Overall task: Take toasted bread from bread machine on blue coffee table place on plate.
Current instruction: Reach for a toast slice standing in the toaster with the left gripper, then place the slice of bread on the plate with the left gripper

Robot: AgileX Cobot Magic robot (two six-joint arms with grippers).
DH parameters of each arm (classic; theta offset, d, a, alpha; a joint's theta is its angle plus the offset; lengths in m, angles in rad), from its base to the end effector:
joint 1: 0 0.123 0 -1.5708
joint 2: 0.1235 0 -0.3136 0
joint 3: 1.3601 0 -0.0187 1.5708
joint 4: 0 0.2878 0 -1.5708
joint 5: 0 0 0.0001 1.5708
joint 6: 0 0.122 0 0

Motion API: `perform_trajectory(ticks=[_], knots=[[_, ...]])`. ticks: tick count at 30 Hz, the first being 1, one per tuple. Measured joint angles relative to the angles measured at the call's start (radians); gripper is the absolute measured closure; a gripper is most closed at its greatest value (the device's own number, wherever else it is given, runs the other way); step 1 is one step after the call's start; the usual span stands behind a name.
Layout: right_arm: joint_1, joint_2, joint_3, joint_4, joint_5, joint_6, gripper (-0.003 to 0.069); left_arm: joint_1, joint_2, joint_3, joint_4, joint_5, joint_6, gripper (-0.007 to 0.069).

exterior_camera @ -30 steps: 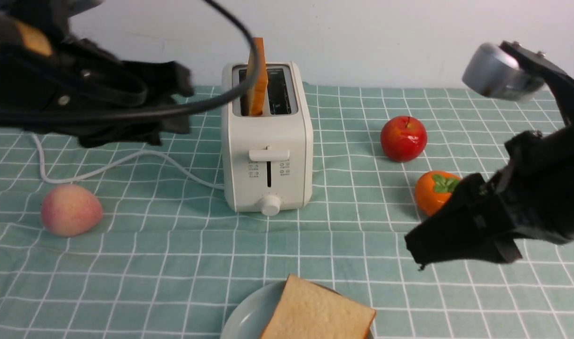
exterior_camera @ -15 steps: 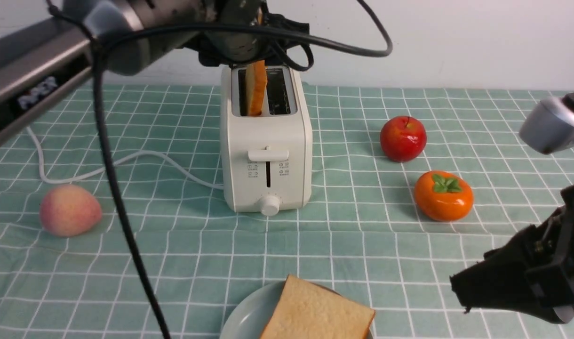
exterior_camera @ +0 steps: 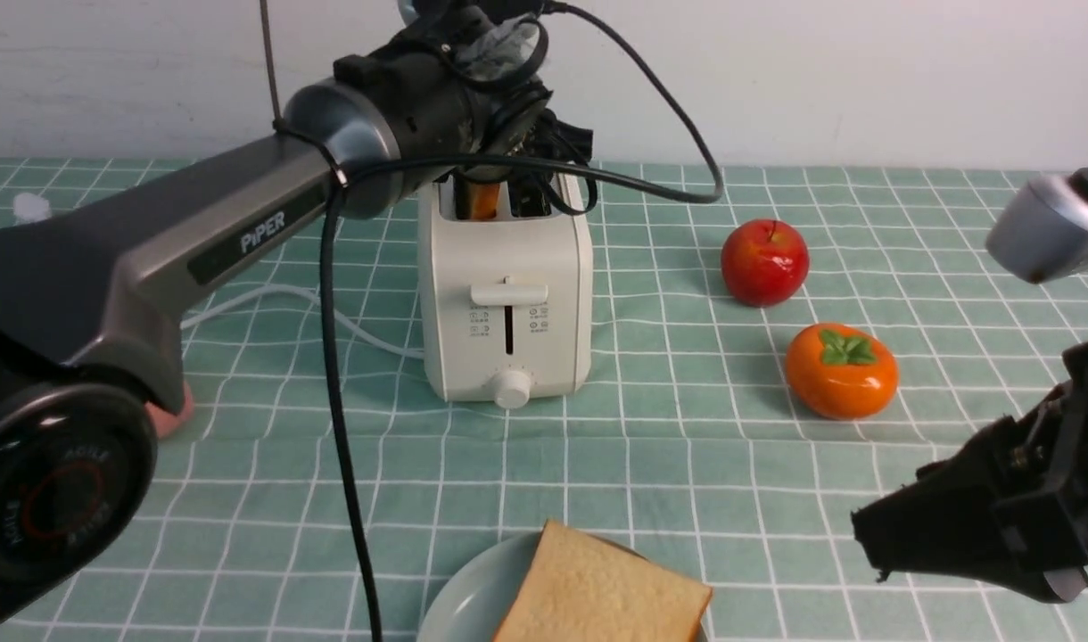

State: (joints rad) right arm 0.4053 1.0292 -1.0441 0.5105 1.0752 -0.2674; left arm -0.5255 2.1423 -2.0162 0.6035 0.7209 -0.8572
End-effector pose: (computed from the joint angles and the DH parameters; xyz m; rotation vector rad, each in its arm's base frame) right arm 0.1854 0.1366 0.3702 -0.6979 2.3998 0.7196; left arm 0.5230 -0.2504 0.3015 -0.0463 2.1808 -0.0823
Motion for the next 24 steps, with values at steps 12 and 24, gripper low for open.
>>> perform_trajectory(ticks=[12, 24], knots=[[0.0, 0.0, 0.0, 0.0, -0.004, 0.0, 0.0179, 0.004, -0.1, 0.0, 0.003, 0.078, 0.01, 0.0531], [0.0, 0.0, 0.0, -0.01, -0.064, 0.0, 0.0183, -0.007, -0.551, 0.065, -0.205, 0.402, 0.363, 0.0531]])
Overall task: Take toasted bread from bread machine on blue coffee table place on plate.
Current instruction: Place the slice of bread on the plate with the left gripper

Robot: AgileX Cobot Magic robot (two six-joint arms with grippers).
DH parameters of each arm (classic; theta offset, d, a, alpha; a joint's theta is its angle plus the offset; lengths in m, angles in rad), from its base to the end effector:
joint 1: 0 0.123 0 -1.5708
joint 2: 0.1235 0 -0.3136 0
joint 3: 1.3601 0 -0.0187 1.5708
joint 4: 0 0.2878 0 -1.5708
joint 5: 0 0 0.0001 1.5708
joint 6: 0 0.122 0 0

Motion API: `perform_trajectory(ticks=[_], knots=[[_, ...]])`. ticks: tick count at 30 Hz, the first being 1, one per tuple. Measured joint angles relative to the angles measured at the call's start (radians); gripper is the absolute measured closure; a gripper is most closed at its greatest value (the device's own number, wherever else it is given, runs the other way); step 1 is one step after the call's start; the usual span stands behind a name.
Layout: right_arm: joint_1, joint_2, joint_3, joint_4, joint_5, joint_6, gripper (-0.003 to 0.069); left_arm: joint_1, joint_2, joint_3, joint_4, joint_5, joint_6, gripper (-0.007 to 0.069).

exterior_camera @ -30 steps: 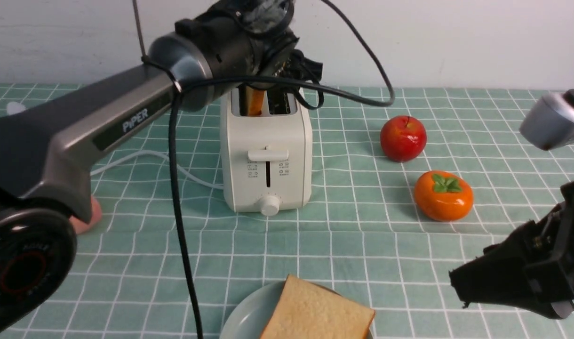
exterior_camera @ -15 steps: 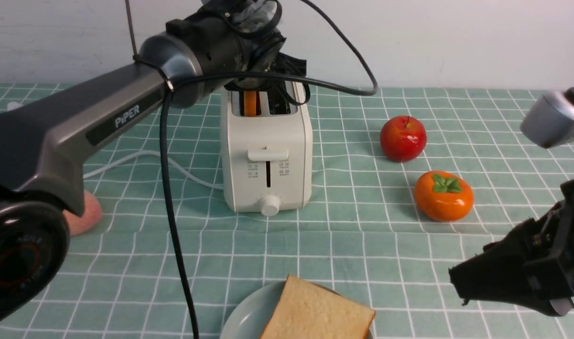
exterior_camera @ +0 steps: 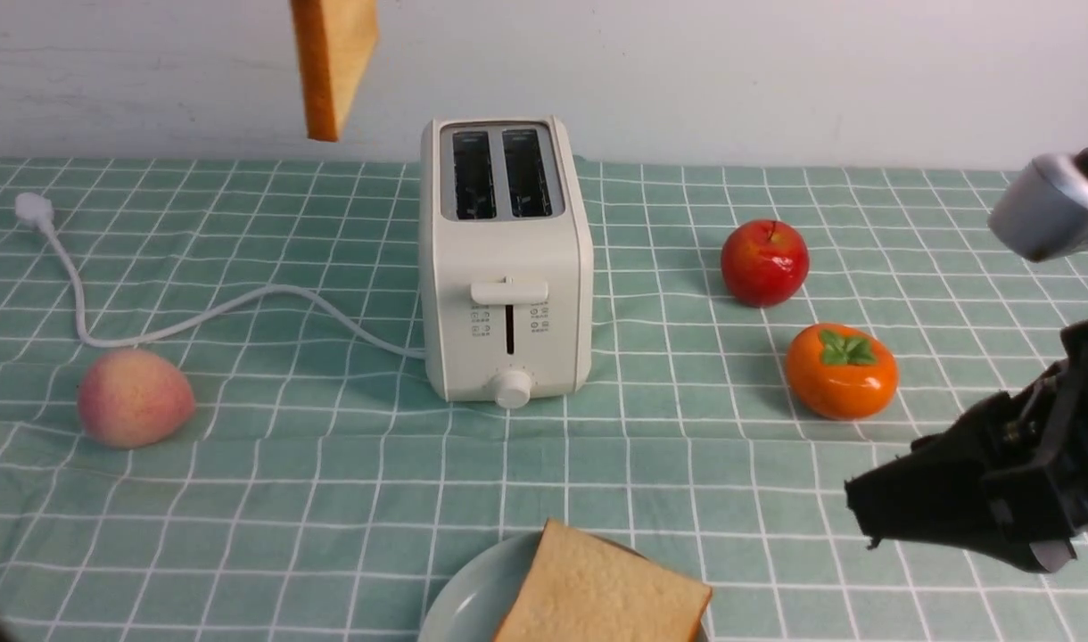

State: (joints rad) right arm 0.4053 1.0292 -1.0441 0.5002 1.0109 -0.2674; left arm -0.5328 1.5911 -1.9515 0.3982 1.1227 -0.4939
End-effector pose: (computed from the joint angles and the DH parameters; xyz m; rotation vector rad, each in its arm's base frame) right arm 0.1924 0.1365 0.3738 -0.6629 2.3481 0.6968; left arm 0.3557 -0.1602 0.5062 0.0423 2.1678 -0.0888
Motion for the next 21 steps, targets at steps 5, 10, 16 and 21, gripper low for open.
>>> perform_trajectory(ticks=[5, 10, 16, 21], knots=[[0.0, 0.0, 0.0, -0.016, -0.08, -0.001, 0.0183, 0.0, -0.147, 0.23, -0.272, -0.011, 0.149, 0.0531], [0.0, 0.001, 0.0, -0.018, -0.159, -0.001, 0.0183, 0.0, -0.155, 0.522, -0.625, -0.11, 0.255, 0.0531], [0.0, 0.025, 0.0, -0.014, -0.19, 0.0, 0.0185, -0.001, -0.053, 0.84, -1.087, -0.344, 0.44, 0.0531], [0.0, 0.043, 0.0, 0.006, -0.178, 0.0, 0.0185, -0.001, -0.003, 0.918, -1.301, -0.421, 0.54, 0.0531]])
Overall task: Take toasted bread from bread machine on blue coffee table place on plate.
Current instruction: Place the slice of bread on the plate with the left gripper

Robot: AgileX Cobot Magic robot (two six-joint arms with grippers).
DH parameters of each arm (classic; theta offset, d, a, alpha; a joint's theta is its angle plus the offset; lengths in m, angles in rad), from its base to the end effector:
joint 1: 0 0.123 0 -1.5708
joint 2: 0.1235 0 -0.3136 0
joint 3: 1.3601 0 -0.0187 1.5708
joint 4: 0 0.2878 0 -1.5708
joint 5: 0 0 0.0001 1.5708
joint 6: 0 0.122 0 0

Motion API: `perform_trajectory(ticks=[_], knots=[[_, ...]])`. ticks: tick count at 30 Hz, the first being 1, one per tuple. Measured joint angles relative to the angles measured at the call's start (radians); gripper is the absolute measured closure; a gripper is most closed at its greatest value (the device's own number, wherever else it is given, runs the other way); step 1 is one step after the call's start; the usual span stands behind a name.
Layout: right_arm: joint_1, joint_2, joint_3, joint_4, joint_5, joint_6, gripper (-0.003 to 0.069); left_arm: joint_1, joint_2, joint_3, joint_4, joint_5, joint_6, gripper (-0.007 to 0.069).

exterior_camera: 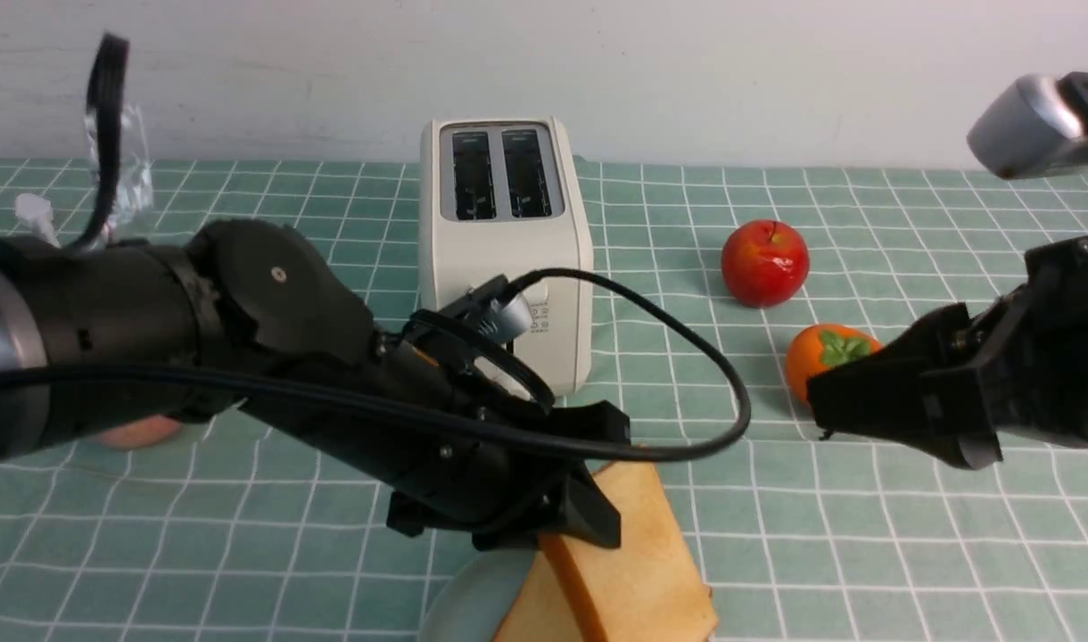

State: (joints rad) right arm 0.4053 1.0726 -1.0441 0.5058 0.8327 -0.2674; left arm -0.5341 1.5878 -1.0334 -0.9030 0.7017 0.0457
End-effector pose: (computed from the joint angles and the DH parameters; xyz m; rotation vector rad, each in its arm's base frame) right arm 0.2198 0.1419 0.3763 -0.5568 2.2441 0.6739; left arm 0.2873 -0.2419 0.2351 -0.0208 2.7396 -1.1163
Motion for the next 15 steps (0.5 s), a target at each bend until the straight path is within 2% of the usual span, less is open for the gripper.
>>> perform_trajectory(ticks=[4, 7, 9, 10, 12, 15], knots=[[0.0, 0.013, 0.0, 0.014, 0.03, 0.0, 0.0185, 0.0, 0.034, 0.007, -0.023, -0.018, 0.016, 0.0519], [0.0, 0.02, 0.001, 0.017, 0.053, 0.0, 0.0185, 0.0, 0.038, 0.007, -0.006, -0.02, 0.016, 0.0458], [0.0, 0.022, 0.001, 0.022, 0.07, 0.0, 0.0185, 0.0, 0.039, 0.007, 0.022, -0.02, 0.015, 0.0363], [0.0, 0.022, 0.001, 0.022, 0.072, 0.0, 0.0185, 0.0, 0.039, 0.007, 0.027, -0.02, 0.014, 0.0353], [0.0, 0.022, 0.001, 0.025, 0.078, 0.0, 0.0185, 0.0, 0.039, 0.007, 0.065, -0.021, -0.015, 0.0232], [0.0, 0.022, 0.001, 0.026, 0.08, 0.0, 0.0202, 0.008, 0.037, -0.016, 0.196, -0.008, -0.09, 0.0053]])
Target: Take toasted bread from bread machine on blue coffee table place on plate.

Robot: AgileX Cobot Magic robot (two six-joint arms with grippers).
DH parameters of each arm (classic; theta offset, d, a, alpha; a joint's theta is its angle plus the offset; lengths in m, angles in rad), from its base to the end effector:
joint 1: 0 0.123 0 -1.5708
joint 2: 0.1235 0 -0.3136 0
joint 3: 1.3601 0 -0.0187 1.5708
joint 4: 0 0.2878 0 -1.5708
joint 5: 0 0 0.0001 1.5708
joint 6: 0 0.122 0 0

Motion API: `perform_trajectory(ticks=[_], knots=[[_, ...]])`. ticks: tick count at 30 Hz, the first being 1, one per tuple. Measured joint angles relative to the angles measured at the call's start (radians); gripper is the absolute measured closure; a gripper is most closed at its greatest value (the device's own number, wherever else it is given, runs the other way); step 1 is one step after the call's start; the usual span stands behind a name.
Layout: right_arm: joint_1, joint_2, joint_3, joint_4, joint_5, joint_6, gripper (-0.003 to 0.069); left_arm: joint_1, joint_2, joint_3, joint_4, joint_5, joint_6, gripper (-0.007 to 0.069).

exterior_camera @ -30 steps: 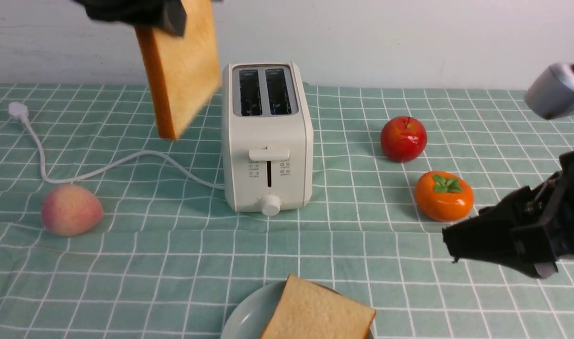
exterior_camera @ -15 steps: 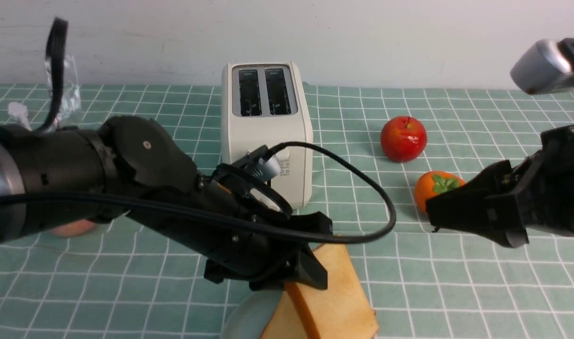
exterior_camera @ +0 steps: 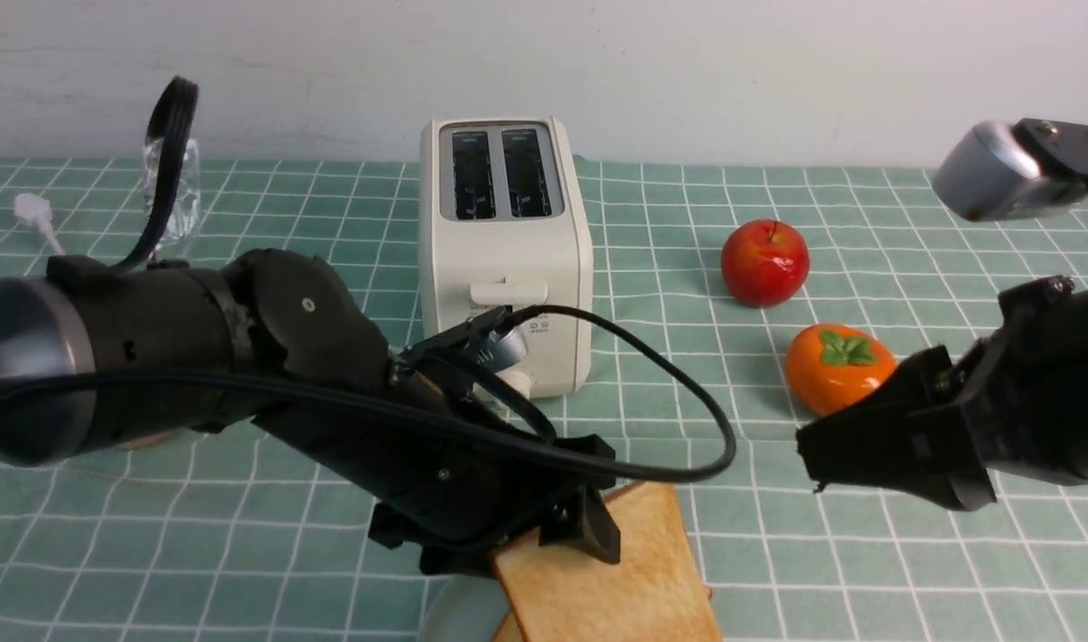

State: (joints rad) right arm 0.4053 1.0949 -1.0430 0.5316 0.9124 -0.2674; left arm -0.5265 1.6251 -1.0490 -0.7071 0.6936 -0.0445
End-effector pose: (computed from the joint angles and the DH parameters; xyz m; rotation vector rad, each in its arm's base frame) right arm 0.2161 0.1460 0.3656 -0.5903 2.3327 0.7185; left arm 0.2972 -0.2314 0.2166 0.0222 2.7999 -0.9135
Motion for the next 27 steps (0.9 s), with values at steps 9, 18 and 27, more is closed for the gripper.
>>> perform_trajectory(ticks=[9, 18, 27], knots=[[0.0, -0.006, 0.0, -0.099, -0.034, 0.082, 0.0534, 0.101, -0.086, -0.203, 0.41, 0.324, -0.274, 0.0001], [0.0, -0.011, 0.0, -0.485, 0.046, 0.516, 0.0678, 0.04, -0.263, -0.188, 0.366, 0.424, -0.245, 0.0354], [0.0, -0.139, 0.161, -0.555, 0.1, 0.599, 0.0677, -0.028, -0.541, -0.039, 0.31, 0.43, -0.264, 0.0638]])
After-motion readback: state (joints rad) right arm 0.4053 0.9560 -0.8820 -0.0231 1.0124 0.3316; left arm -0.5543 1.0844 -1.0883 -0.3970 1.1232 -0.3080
